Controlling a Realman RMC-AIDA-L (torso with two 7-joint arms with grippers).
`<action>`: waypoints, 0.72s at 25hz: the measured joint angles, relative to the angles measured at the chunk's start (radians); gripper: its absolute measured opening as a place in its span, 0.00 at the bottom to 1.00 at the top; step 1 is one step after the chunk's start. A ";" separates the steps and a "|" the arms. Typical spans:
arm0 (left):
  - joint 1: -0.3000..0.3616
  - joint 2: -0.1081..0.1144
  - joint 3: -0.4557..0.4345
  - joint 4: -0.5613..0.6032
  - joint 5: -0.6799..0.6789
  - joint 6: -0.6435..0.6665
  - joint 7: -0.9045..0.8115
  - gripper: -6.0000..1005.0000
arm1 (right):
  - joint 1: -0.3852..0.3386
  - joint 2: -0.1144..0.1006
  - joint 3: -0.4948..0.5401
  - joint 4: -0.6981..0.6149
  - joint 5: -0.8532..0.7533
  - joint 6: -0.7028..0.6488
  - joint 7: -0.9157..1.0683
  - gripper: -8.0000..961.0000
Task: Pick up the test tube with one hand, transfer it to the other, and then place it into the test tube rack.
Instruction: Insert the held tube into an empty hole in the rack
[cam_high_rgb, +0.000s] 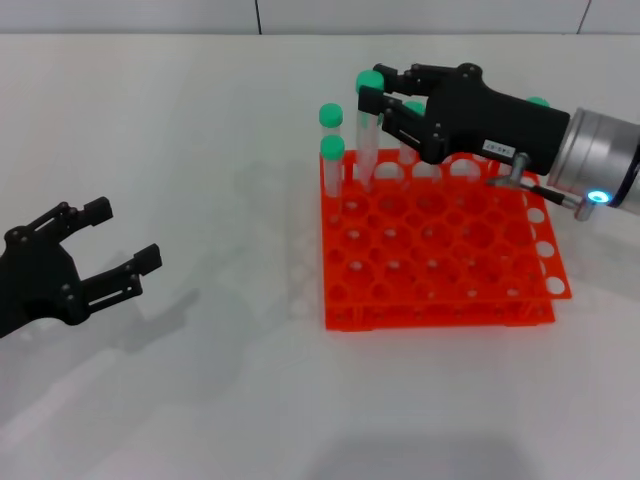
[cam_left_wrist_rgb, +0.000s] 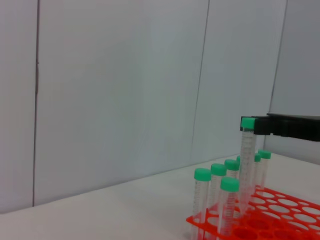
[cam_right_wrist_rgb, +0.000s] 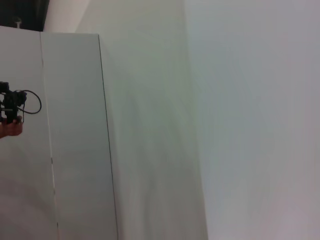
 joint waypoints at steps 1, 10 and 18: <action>-0.005 0.000 0.000 -0.001 0.001 -0.001 0.000 0.86 | 0.004 0.000 0.000 0.008 0.000 0.002 -0.006 0.26; -0.032 0.002 0.000 -0.028 0.005 -0.013 0.003 0.86 | -0.001 0.000 0.000 0.014 0.000 0.027 -0.014 0.26; -0.040 0.003 0.000 -0.036 0.007 -0.017 0.010 0.86 | -0.004 0.000 0.000 0.035 -0.002 0.043 -0.030 0.27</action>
